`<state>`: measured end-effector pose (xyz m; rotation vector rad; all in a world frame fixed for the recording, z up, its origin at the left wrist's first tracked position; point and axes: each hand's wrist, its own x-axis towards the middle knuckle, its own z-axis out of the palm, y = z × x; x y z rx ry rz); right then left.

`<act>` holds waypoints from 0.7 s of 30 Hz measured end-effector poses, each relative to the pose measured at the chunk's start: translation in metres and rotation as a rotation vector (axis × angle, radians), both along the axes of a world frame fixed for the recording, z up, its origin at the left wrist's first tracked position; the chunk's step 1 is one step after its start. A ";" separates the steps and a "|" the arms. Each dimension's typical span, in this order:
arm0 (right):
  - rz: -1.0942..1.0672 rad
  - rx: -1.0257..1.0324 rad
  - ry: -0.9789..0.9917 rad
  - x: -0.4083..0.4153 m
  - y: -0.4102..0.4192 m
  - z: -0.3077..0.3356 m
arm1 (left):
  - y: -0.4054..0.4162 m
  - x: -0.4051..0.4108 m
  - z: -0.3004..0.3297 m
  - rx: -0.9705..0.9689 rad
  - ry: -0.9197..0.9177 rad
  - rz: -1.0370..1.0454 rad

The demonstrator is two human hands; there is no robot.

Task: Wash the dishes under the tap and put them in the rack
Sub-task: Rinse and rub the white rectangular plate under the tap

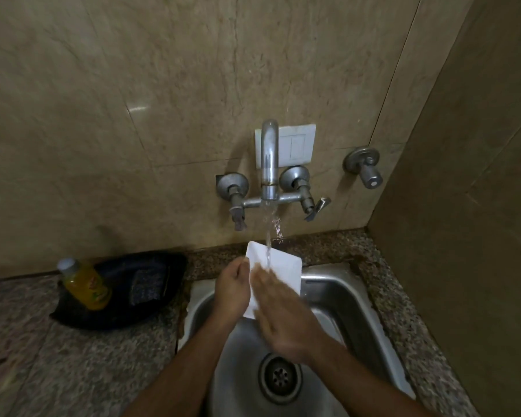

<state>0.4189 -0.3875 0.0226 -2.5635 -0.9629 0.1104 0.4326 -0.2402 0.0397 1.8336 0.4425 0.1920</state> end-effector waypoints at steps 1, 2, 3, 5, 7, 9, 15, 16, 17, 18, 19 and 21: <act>0.039 -0.012 0.011 -0.003 -0.002 0.002 | 0.001 -0.002 -0.002 -0.021 0.001 0.001; 0.028 -0.034 0.004 0.001 -0.006 0.000 | 0.001 -0.004 -0.002 -0.035 0.000 0.001; -0.027 -0.058 -0.013 0.008 -0.010 -0.002 | 0.001 -0.007 -0.004 -0.031 0.000 0.005; -0.124 -0.072 -0.014 0.011 -0.009 -0.004 | -0.002 -0.008 -0.003 -0.010 -0.012 0.029; -0.039 -0.013 0.004 0.000 0.001 -0.004 | -0.003 -0.004 0.001 -0.007 -0.029 0.050; 0.020 0.027 -0.012 -0.004 -0.003 -0.005 | -0.001 -0.003 0.000 0.000 -0.036 0.040; 0.035 0.005 0.017 -0.003 -0.003 -0.015 | 0.010 -0.004 -0.005 0.022 0.086 -0.021; 0.076 0.079 0.033 -0.006 -0.008 -0.011 | 0.013 -0.008 -0.004 -0.029 0.123 -0.034; 0.047 0.173 0.009 -0.003 -0.016 -0.011 | 0.015 -0.011 -0.003 -0.075 0.153 -0.044; -0.070 0.279 -0.050 0.003 -0.026 -0.012 | 0.015 -0.015 -0.001 -0.122 0.173 -0.049; -0.267 0.394 -0.098 0.010 -0.034 -0.013 | 0.015 -0.015 -0.002 -0.163 0.192 -0.053; -0.594 0.654 0.109 0.021 -0.043 -0.014 | 0.009 -0.011 0.001 -0.236 0.228 -0.058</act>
